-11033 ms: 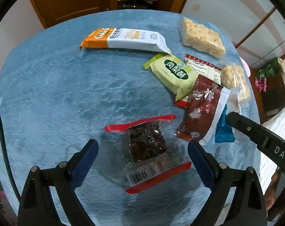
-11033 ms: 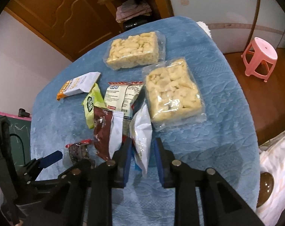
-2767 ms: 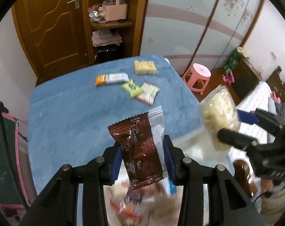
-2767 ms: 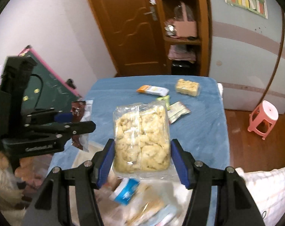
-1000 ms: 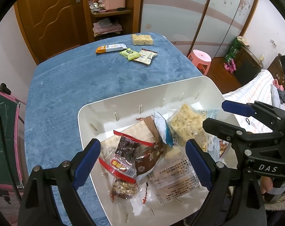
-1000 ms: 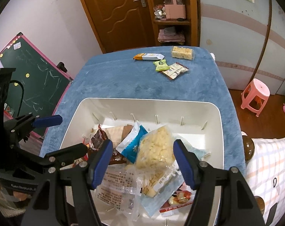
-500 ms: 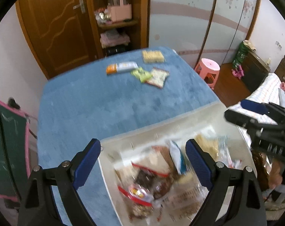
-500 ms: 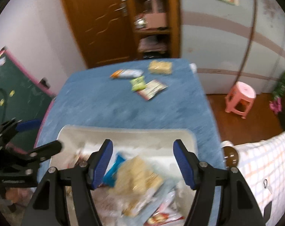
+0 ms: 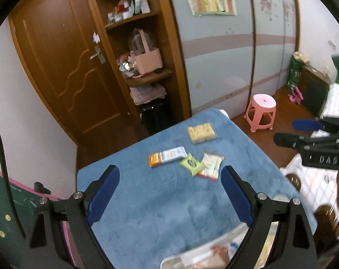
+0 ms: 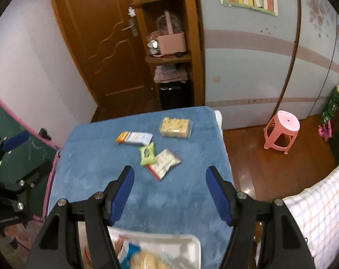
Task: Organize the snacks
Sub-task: 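Move both tools back over the remaining snacks, then grasp and lift the green pack with the left tool while the right tool grasps the white LIPO pack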
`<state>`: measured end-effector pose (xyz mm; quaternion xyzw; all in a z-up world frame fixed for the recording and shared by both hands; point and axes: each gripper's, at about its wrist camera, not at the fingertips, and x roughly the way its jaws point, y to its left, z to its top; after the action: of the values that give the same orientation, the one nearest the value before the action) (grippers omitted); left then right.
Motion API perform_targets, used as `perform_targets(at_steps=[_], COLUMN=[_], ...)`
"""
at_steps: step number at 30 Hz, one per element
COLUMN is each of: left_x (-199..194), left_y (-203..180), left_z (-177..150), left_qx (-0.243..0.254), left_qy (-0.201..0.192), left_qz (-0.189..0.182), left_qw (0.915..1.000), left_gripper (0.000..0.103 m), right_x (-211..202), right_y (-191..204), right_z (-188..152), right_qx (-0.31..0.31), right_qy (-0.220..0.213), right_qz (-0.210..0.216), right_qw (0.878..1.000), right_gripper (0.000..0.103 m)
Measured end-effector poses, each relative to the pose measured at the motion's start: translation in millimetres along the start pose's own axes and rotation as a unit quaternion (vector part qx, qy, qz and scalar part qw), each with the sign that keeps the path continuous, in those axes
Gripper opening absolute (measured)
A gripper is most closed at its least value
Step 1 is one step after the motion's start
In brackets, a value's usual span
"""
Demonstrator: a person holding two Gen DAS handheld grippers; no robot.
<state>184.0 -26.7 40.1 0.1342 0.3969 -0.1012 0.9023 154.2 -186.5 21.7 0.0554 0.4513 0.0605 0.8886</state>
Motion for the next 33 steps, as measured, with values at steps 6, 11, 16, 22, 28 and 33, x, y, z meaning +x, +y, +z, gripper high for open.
perform_targets(at_steps=[6, 11, 16, 22, 28, 33], left_x=[74, 162, 248, 307, 326, 336], left_y=[18, 16, 12, 4, -3, -1], left_z=[46, 44, 8, -26, -43, -55], left_qx=[-0.063, -0.106, -0.151, -0.2, -0.215, -0.25], left_qy=[0.057, 0.119, 0.202, 0.249, 0.258, 0.26], left_qz=[-0.028, -0.038, -0.045, -0.058, -0.061, -0.08], left_qw=[0.996, 0.9866, 0.9666, 0.946, 0.94, 0.9293], left_gripper=[0.091, 0.091, 0.091, 0.089, 0.086, 0.086], right_x=[60, 134, 208, 259, 279, 279], right_y=[-27, -42, -54, -57, -56, -50], right_z=[40, 51, 35, 4, -12, -15], right_qx=[0.059, 0.096, 0.126, 0.182, 0.192, 0.17], right_qy=[0.039, 0.093, 0.155, 0.207, 0.223, 0.208], right_qz=[0.007, 0.013, 0.019, 0.059, 0.086, 0.091], right_qw=[0.997, 0.991, 0.98, 0.959, 0.952, 0.959], right_gripper=[0.067, 0.067, 0.066, 0.064, 0.055, 0.052])
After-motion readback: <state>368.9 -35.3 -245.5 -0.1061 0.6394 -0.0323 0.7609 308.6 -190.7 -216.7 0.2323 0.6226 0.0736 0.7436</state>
